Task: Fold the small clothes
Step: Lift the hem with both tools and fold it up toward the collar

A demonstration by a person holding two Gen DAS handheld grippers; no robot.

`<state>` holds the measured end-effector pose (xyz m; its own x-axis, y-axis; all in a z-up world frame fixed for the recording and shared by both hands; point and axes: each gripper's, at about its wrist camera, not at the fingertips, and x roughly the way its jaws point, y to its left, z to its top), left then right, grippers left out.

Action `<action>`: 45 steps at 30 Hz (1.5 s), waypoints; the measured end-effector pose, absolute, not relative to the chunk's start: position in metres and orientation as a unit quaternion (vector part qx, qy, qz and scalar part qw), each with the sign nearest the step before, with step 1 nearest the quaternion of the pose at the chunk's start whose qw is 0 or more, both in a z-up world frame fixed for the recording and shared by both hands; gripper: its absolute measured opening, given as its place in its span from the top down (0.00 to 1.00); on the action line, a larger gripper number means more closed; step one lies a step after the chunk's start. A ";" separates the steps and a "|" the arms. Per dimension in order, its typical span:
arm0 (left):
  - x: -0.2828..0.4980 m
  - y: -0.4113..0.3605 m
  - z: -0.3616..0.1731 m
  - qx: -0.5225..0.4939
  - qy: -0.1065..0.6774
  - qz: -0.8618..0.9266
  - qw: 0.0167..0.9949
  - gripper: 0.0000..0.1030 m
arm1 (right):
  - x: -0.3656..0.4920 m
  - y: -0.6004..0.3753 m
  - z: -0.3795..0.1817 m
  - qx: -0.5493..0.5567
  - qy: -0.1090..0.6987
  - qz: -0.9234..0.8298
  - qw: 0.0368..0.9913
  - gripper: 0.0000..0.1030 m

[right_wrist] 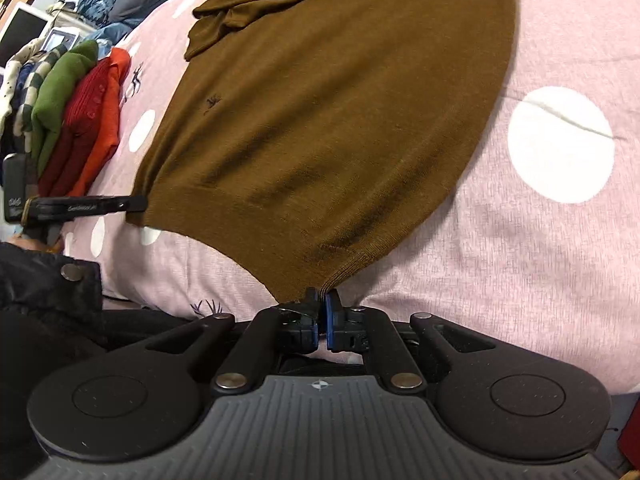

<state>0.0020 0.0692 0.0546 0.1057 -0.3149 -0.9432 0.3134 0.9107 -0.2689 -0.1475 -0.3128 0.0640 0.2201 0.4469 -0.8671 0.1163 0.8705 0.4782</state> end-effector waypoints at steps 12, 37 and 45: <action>0.149 0.014 0.108 -0.033 0.525 -0.203 0.826 0.95 | -0.045 -0.379 0.096 0.235 0.499 0.054 0.832 0.93; 0.268 -0.115 0.100 -0.023 0.426 -0.158 0.891 0.95 | 0.108 -0.441 0.092 0.028 0.317 -0.034 0.947 0.96; 0.270 -0.124 0.106 -0.064 0.419 -0.112 0.899 0.95 | 0.118 -0.429 0.088 -0.036 0.276 -0.017 0.960 0.96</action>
<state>0.2698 -0.1236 0.1058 0.6230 -0.2549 -0.7395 0.1476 0.9667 -0.2089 0.1177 -0.4294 0.0875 0.8470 -0.0528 -0.5289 0.0136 0.9969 -0.0778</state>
